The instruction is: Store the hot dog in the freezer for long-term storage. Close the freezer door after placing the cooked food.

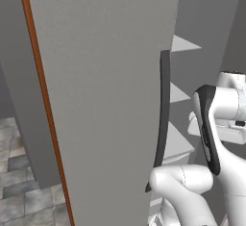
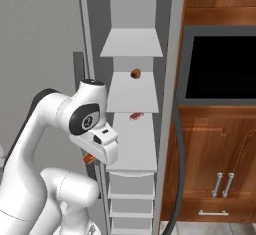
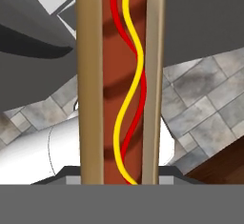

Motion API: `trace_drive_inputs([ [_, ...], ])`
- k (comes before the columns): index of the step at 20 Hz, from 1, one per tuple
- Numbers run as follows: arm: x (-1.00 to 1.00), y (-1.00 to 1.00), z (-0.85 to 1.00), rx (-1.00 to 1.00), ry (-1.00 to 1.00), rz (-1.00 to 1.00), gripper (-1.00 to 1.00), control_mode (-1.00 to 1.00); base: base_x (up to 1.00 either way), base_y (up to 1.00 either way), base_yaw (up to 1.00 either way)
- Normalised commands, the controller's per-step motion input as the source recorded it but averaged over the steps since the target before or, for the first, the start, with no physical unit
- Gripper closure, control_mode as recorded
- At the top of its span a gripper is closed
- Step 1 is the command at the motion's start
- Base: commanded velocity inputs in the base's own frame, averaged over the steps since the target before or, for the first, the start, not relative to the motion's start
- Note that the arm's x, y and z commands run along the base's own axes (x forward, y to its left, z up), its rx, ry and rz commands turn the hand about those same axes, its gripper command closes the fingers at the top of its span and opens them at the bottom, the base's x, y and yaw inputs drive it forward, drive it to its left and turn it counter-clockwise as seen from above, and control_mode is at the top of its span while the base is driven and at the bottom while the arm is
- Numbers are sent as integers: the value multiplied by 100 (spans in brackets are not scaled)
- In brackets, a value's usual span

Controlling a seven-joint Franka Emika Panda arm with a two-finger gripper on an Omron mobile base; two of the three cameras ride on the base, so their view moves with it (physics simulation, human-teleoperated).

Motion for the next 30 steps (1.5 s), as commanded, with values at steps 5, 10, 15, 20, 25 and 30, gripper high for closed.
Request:
trace_drive_inputs([
  [5,0,0,0,0,0,0,100,100,34,-14,0],
  [10,0,0,0,0,0,0,100,100,8,-27,0],
  [15,0,0,0,0,0,0,100,100,9,-28,0],
  [20,0,0,0,0,0,0,100,100,21,-22,1],
  [25,0,0,0,0,0,0,100,100,29,-28,6],
  [30,0,0,0,0,0,0,100,100,27,-39,5],
])
